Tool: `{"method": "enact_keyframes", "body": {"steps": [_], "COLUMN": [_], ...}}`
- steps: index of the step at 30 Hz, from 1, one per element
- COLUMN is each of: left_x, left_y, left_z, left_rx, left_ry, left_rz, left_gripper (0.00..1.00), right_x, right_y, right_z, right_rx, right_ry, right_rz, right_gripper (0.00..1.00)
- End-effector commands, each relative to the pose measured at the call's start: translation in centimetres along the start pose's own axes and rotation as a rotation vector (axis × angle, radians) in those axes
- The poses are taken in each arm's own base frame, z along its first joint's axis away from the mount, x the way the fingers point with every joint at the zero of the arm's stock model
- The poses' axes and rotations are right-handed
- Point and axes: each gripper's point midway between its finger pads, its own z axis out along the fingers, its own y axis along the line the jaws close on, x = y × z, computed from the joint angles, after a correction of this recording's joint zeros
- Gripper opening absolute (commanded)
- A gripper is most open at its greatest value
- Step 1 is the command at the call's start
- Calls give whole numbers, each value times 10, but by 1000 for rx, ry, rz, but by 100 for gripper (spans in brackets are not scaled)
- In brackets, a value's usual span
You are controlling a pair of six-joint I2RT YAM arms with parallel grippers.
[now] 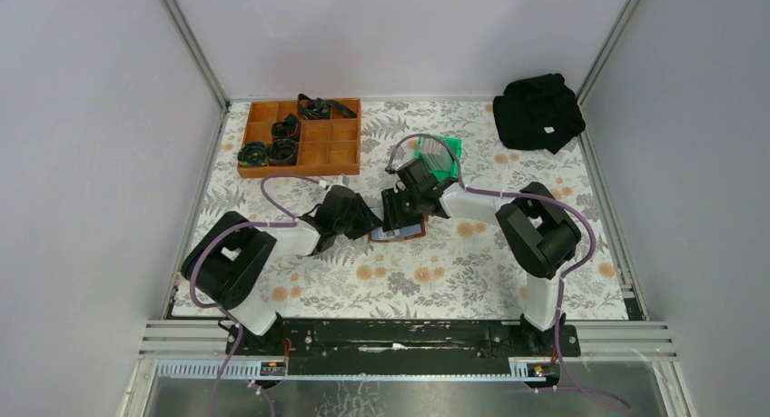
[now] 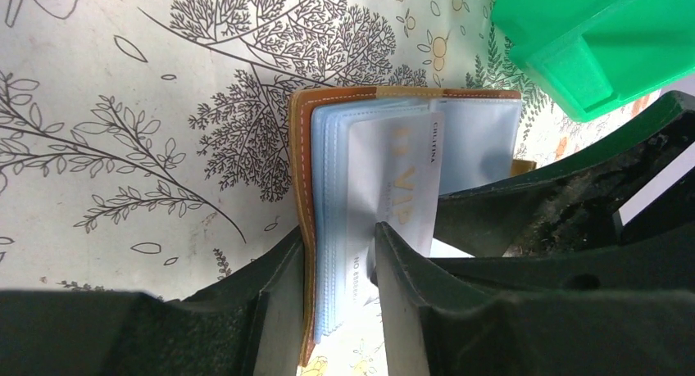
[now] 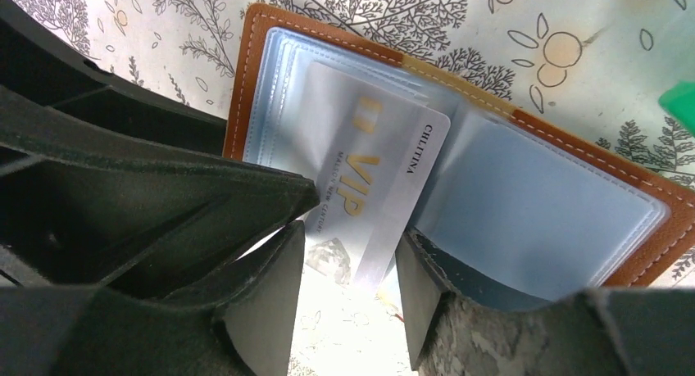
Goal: Put the credit cards into the card holder
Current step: Insert the credit card into the card holder.
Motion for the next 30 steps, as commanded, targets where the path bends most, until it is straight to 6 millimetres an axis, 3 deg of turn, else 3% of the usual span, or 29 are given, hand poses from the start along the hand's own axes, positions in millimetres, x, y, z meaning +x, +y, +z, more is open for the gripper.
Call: {"method": "enact_keyframes", "body": {"steps": [1, 14, 30], "left_x": [39, 39, 44], "left_y": [45, 51, 68], "left_z": [-3, -9, -10], "left_rx": [-129, -144, -202], "left_ry": [125, 109, 131], "left_rz": [-2, -7, 2], "left_gripper": [42, 42, 33], "right_x": [33, 30, 1], "right_y": [26, 16, 16], "right_z": [6, 0, -20], "right_rx": [-74, -8, 40], "right_ry": [117, 119, -25], "right_rz": [-37, -69, -95], "right_gripper": [53, 54, 55]}}
